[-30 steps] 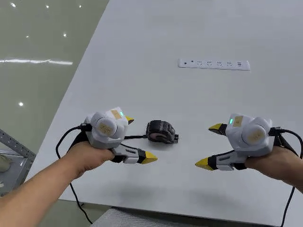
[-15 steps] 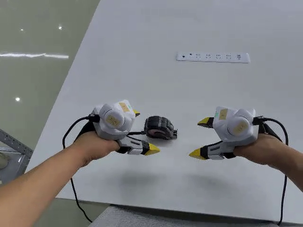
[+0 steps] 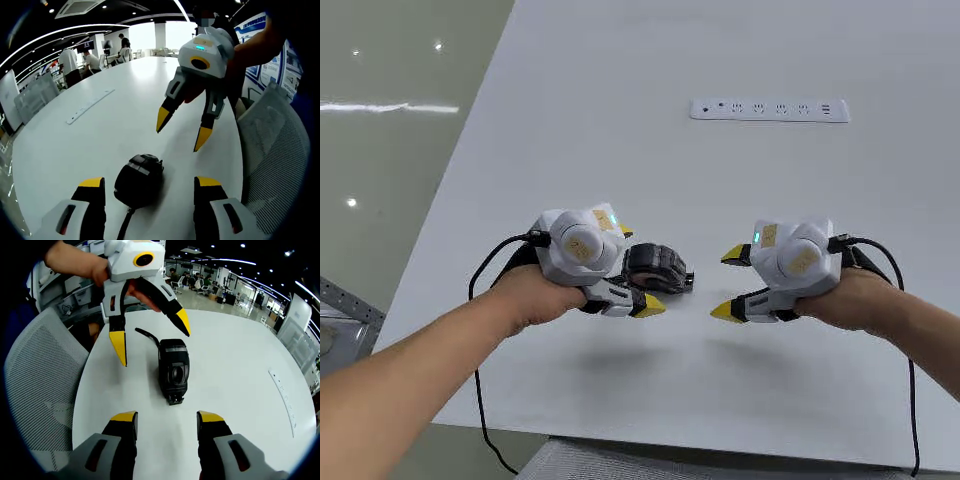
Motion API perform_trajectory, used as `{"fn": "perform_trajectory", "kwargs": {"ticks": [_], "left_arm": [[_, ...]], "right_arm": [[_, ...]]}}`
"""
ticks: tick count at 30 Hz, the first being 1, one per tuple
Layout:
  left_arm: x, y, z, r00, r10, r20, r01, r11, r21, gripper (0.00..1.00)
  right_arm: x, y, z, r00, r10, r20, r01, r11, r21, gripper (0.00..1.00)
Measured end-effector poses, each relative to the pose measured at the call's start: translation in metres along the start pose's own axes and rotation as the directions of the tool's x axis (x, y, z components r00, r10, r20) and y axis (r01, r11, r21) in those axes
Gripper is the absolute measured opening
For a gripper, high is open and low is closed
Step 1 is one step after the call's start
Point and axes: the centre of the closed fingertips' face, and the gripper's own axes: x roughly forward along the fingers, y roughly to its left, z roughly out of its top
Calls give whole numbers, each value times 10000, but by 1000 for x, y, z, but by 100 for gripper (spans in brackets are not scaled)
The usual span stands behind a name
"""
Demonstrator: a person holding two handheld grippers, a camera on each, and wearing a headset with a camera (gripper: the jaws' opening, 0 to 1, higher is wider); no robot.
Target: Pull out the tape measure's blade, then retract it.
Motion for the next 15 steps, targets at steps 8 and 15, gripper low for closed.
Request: {"fn": "perform_trajectory", "kwargs": {"ticks": [8,15], "left_arm": [[13,1,-1,9992,-342,-222,356,9974,634,64],[21,3,-2,9972,-502,-548,572,9891,1357,60]], "right_arm": [[12,-8,0,10000,24,58,-23,9998,-222,38],[25,-12,-1,9998,195,-70,-197,9991,-370,35]]}}
